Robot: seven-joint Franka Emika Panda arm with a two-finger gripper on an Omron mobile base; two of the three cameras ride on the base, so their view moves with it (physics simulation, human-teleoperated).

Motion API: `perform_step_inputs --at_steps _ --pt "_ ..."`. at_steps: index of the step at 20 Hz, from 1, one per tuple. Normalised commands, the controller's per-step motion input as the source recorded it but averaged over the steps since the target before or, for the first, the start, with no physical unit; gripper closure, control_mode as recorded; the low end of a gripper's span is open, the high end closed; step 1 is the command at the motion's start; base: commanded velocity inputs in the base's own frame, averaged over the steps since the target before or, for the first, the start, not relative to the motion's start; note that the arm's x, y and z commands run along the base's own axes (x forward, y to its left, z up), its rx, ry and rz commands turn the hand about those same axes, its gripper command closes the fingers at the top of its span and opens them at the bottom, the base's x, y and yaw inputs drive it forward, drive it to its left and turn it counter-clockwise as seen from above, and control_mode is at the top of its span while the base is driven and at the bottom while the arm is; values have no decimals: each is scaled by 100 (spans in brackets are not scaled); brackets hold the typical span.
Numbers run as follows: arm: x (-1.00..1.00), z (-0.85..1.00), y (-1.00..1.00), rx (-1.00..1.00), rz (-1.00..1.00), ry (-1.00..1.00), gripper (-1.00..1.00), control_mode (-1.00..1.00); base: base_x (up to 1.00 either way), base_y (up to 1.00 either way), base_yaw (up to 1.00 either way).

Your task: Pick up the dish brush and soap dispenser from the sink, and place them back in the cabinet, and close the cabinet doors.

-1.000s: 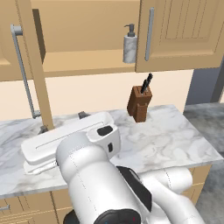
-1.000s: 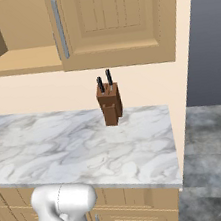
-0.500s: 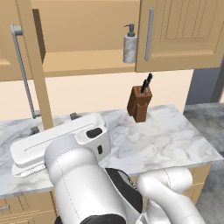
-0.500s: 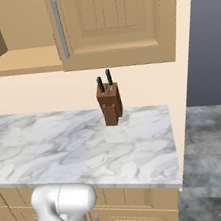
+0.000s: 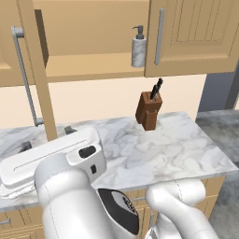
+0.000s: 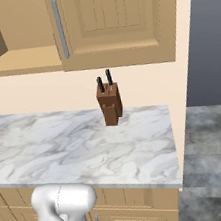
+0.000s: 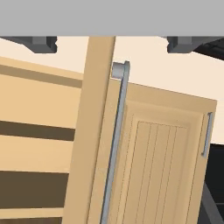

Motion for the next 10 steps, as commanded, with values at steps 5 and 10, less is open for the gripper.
perform_step_inputs --at_steps 5,10 --pt "1 -2 21 0 0 -5 -100 -100 0 0 0" --pt "0 0 19 0 -3 -6 -100 -100 0 0 0"
